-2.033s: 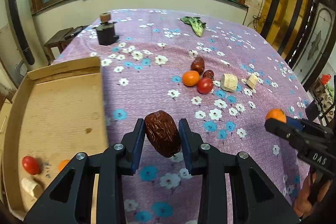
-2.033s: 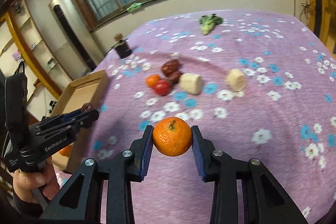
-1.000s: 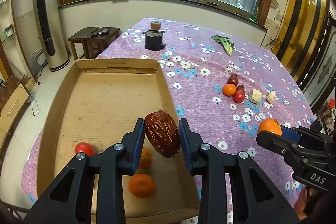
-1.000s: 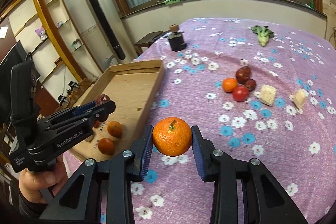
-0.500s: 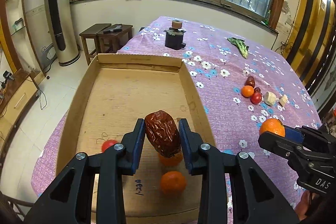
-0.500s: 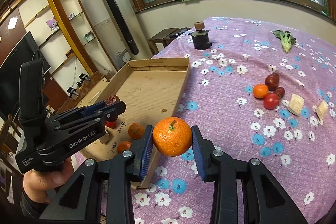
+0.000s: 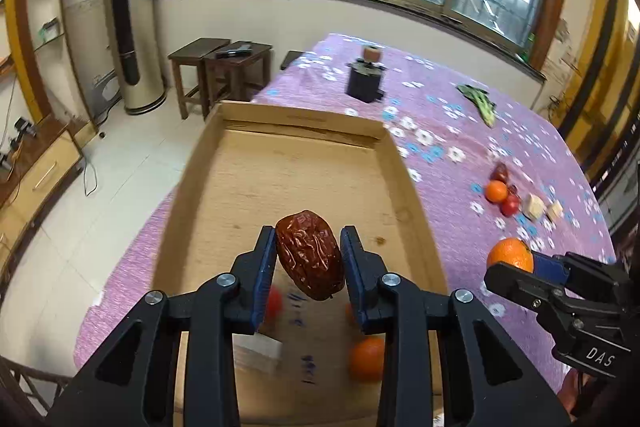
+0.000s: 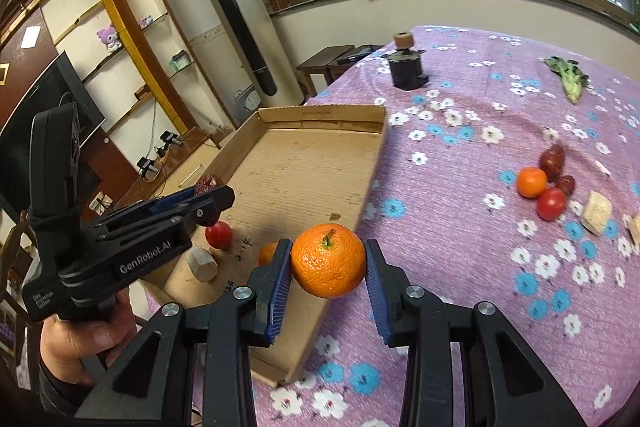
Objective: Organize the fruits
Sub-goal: 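Carry the red date and orange into the cardboard tray and release both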
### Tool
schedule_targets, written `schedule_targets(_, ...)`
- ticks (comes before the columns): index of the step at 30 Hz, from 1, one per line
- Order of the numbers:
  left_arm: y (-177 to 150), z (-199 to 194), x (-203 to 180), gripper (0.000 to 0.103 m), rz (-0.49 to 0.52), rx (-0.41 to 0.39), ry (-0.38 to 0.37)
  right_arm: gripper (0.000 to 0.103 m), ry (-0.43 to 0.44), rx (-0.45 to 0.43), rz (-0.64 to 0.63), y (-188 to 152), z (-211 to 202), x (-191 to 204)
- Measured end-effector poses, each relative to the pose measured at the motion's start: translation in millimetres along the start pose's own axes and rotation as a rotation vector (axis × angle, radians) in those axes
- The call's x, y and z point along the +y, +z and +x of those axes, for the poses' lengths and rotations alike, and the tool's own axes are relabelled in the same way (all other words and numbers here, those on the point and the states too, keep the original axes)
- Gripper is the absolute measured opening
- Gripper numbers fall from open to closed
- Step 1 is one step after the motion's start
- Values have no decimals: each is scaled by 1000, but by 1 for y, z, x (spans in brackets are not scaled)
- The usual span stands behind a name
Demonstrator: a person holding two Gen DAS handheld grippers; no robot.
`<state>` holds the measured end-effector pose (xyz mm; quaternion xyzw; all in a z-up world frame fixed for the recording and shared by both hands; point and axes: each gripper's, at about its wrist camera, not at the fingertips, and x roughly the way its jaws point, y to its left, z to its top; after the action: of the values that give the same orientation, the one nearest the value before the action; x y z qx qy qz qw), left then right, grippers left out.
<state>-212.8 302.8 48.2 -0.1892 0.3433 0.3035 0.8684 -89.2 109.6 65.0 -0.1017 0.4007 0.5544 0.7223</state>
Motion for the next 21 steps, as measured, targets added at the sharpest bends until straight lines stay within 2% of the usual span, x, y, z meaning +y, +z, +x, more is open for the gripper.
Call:
schedule_targets(7,7,22,25,30,-44,48,28,36,31,25,-36,21,34,18)
schedule_targets(10,7,32,28,30,-48,72,35,36,38,65,-54,26,58,26)
schedule_targets(15,11,44,31,30,-56,99,33,36,23,127,-87,27,91,36)
schedule_targets(21,9,64,35,30,-70,188,37,36,-3,177,-118,25,113,38)
